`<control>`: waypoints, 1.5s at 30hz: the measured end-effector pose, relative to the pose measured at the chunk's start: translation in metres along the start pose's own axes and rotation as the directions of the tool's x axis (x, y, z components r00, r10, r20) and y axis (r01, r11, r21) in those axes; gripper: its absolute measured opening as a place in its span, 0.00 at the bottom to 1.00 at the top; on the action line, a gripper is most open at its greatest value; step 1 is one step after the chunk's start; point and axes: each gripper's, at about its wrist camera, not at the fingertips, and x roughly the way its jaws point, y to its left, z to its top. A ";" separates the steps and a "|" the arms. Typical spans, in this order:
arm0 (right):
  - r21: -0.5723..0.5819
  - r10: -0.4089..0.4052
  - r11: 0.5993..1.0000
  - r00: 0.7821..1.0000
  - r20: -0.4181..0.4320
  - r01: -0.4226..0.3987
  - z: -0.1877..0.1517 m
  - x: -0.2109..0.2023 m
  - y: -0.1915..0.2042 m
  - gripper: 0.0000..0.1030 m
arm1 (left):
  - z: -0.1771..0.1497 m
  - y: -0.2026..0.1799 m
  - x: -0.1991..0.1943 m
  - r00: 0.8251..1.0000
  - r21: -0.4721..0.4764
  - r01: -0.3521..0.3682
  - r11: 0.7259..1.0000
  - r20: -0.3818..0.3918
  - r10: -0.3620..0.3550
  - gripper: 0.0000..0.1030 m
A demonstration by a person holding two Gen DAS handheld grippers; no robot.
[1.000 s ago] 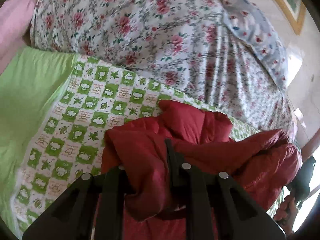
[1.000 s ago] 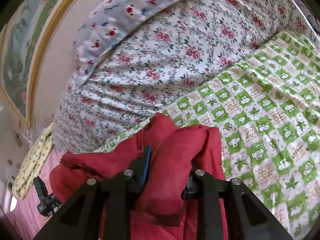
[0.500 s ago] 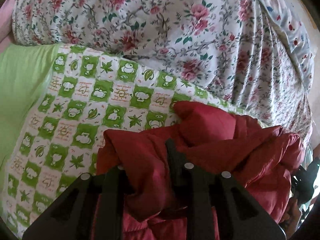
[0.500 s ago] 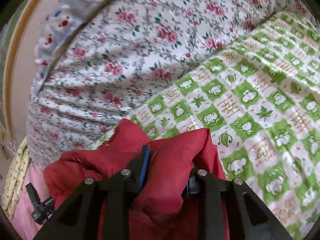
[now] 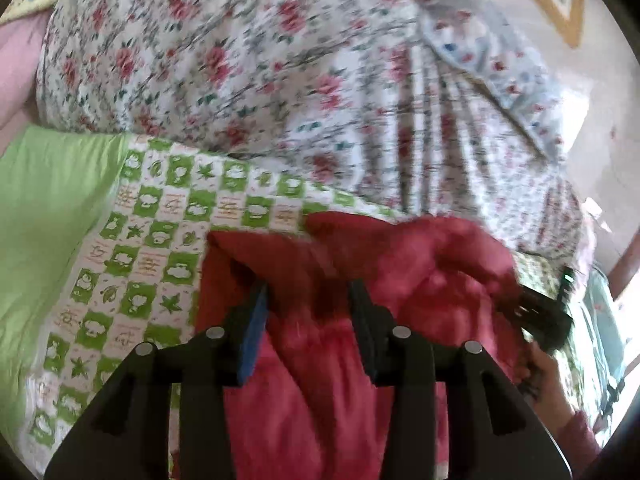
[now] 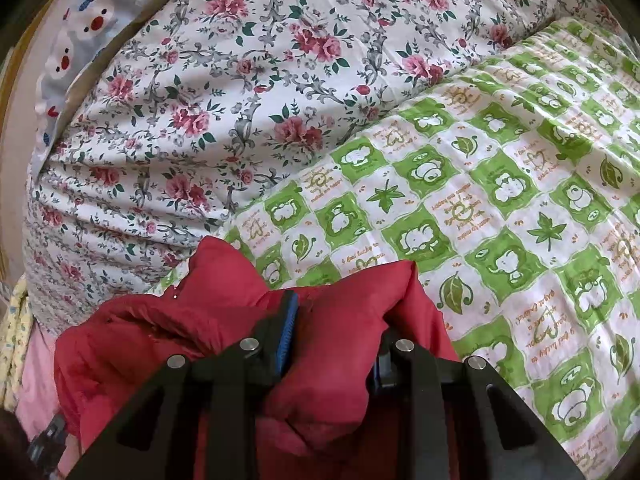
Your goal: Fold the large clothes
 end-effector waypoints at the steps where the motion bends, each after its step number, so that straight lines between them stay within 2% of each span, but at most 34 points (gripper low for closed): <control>1: 0.000 -0.002 1.000 1.000 0.000 0.002 0.001 0.000 0.000 0.29 | -0.005 -0.009 -0.005 1.000 0.018 0.027 0.999 0.000 -0.027 0.37; 4: -0.002 -0.010 1.000 1.000 -0.007 0.010 0.003 0.005 0.002 0.29 | -0.019 -0.043 -0.001 0.994 0.114 0.096 0.989 -0.068 -0.089 0.37; 7: -0.006 -0.013 1.000 1.000 -0.014 0.013 0.004 0.007 0.005 0.30 | -0.039 -0.077 0.020 0.990 0.227 0.096 0.969 -0.125 -0.069 0.37; 9: -0.008 -0.009 1.000 1.000 -0.019 0.008 0.006 0.005 0.008 0.33 | -0.050 -0.090 0.040 0.988 0.282 0.048 0.958 -0.155 -0.004 0.37; 11: -0.015 0.003 1.000 1.000 -0.015 -0.003 0.008 -0.006 0.012 0.36 | -0.057 -0.094 0.055 0.987 0.318 -0.040 0.947 -0.137 0.087 0.38; 15: -0.095 0.037 0.995 0.999 0.040 -0.033 0.005 -0.050 0.032 0.51 | -0.055 -0.082 0.076 0.982 0.298 -0.096 0.950 -0.130 0.140 0.38; 17: -0.144 0.052 0.989 0.996 0.079 -0.040 -0.003 -0.074 0.043 0.61 | -0.051 -0.076 0.081 0.981 0.281 -0.104 0.954 -0.129 0.145 0.37; 18: -0.179 0.060 0.983 0.993 0.104 -0.041 -0.009 -0.087 0.050 0.71 | -0.051 -0.074 0.083 0.981 0.280 -0.109 0.954 -0.125 0.149 0.37; 19: -0.220 0.071 0.974 0.990 0.120 -0.044 -0.017 -0.098 0.058 0.76 | -0.050 -0.072 0.086 0.981 0.282 -0.114 0.953 -0.120 0.153 0.38; 21: -0.319 0.097 0.946 0.989 0.112 -0.056 -0.037 -0.111 0.076 0.76 | -0.048 -0.073 0.088 0.980 0.285 -0.122 0.951 -0.117 0.161 0.38; 23: -0.453 0.093 0.888 0.996 0.014 -0.076 -0.060 -0.101 0.101 0.77 | -0.051 -0.073 0.089 0.979 0.287 -0.127 0.950 -0.117 0.166 0.38; 24: -0.508 0.068 0.857 0.997 -0.040 -0.079 -0.071 -0.089 0.110 0.76 | -0.051 -0.073 0.089 0.979 0.285 -0.127 0.950 -0.120 0.167 0.38; 26: -0.561 -0.006 0.826 0.995 -0.096 -0.049 -0.083 -0.063 0.115 0.76 | -0.048 -0.070 0.086 0.979 0.276 -0.115 0.954 -0.128 0.156 0.37; 28: -0.549 -0.058 0.835 0.993 -0.107 -0.011 -0.081 -0.043 0.107 0.76 | -0.043 -0.064 0.081 0.980 0.261 -0.117 0.958 -0.124 0.153 0.37; 33: -0.450 -0.091 0.893 0.987 -0.134 0.021 -0.048 -0.006 0.082 0.76 | -0.029 -0.035 0.090 0.972 0.207 -0.153 0.966 -0.146 0.185 0.36; 35: -0.442 -0.111 0.896 0.984 -0.142 0.038 -0.044 0.005 0.080 0.76 | -0.023 -0.025 0.100 0.962 0.185 -0.200 0.962 -0.149 0.229 0.36; 38: -0.419 -0.106 0.907 0.981 -0.163 0.028 -0.040 0.018 0.075 0.77 | -0.017 -0.006 0.120 0.954 0.113 -0.185 0.976 -0.217 0.206 0.36; 42: -0.381 -0.089 0.924 0.982 -0.164 0.020 -0.039 0.028 0.067 0.77 | -0.017 -0.005 0.138 0.941 0.134 -0.216 0.967 -0.236 0.243 0.37; 45: -0.364 -0.079 0.931 0.984 -0.158 0.017 -0.041 0.032 0.061 0.77 | -0.017 -0.005 0.144 0.939 0.139 -0.215 0.967 -0.244 0.244 0.37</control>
